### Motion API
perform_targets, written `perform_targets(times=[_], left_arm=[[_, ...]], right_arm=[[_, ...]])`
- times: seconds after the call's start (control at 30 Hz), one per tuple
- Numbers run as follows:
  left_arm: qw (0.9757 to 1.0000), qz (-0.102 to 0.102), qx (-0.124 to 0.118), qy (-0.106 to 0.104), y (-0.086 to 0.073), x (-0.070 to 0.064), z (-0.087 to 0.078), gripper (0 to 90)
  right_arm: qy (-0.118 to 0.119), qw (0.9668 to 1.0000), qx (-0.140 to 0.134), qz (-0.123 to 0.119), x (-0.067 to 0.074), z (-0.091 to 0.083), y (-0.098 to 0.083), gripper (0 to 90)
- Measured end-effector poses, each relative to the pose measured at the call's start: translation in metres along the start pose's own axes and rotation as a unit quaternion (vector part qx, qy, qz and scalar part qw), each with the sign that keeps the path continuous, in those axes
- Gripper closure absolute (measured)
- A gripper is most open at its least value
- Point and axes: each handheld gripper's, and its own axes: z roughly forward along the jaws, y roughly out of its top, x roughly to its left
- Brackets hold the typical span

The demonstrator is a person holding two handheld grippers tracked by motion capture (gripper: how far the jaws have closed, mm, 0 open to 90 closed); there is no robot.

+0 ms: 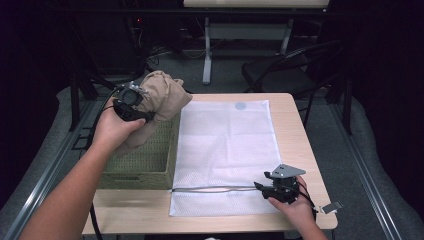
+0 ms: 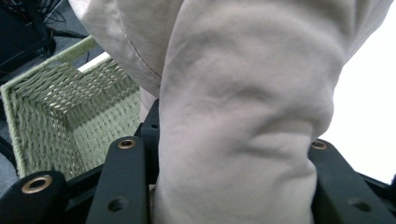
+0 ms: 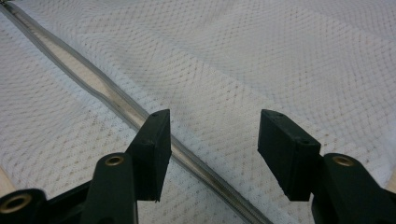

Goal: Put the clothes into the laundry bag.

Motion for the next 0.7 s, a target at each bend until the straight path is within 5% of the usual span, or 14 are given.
perform_targets(times=[0.43,0.7], left_arm=[[0.9994,0.029,-0.002,-0.020,0.006,-0.021,0.000,54.7],[0.9987,0.045,0.001,-0.025,0.011,-0.033,-0.003,54.7]], right_arm=[[0.005,0.9998,-0.003,-0.019,0.003,-0.002,0.003,47.1],[0.032,0.9984,0.007,-0.047,0.003,-0.004,0.024,50.2]])
